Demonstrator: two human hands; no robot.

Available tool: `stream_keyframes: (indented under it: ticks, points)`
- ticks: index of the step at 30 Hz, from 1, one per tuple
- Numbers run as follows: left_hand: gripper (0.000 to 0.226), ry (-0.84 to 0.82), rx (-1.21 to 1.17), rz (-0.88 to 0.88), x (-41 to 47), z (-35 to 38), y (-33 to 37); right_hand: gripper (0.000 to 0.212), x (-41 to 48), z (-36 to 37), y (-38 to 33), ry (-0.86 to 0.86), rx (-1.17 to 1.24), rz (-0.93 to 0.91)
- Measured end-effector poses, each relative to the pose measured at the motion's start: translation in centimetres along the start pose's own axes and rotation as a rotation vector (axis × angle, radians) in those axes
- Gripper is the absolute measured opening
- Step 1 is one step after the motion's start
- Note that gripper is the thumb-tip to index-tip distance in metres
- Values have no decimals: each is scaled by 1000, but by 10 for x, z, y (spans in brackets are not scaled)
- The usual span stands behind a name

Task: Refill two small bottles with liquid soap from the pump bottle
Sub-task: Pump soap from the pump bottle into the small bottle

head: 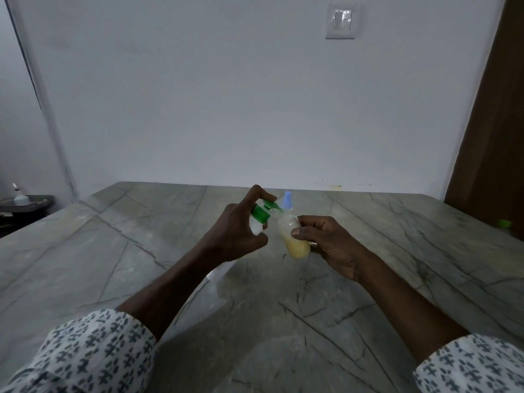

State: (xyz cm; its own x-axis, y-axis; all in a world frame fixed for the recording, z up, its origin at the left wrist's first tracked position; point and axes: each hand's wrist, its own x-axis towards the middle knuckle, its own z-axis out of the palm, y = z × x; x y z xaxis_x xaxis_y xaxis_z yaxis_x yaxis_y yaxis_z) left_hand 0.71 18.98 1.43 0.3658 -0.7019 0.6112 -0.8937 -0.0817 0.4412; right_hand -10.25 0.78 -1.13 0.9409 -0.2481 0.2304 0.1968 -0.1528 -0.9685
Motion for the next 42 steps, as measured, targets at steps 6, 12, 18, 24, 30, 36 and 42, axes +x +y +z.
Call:
stream_keyframes:
  ticks: [6, 12, 18, 24, 30, 36, 42]
  points:
    - [75, -11, 5, 26, 0, 0, 1, 18, 0, -3, 0, 3, 11, -17]
    - [74, 3, 15, 35, 0, 0, 1, 19, 0, -2, 1, 8, 17, -19]
    - [60, 13, 7, 10, -1, 0, 3, 17, -1, 1, -1, 19, -6, -11]
    - [72, -10, 4, 23, -1, 0, 3, 18, -2, 0, -2, 10, 11, -21]
    - [76, 1, 6, 33, 0, 0, 2, 18, -1, -2, -2, 7, 24, -29]
    - [64, 38, 10, 27, -1, 1, 2, 18, -1, 0, -1, 5, 20, -24]
    - [64, 21, -2, 15, -1, 1, 3, 19, -3, 0, -1, -6, 7, -29]
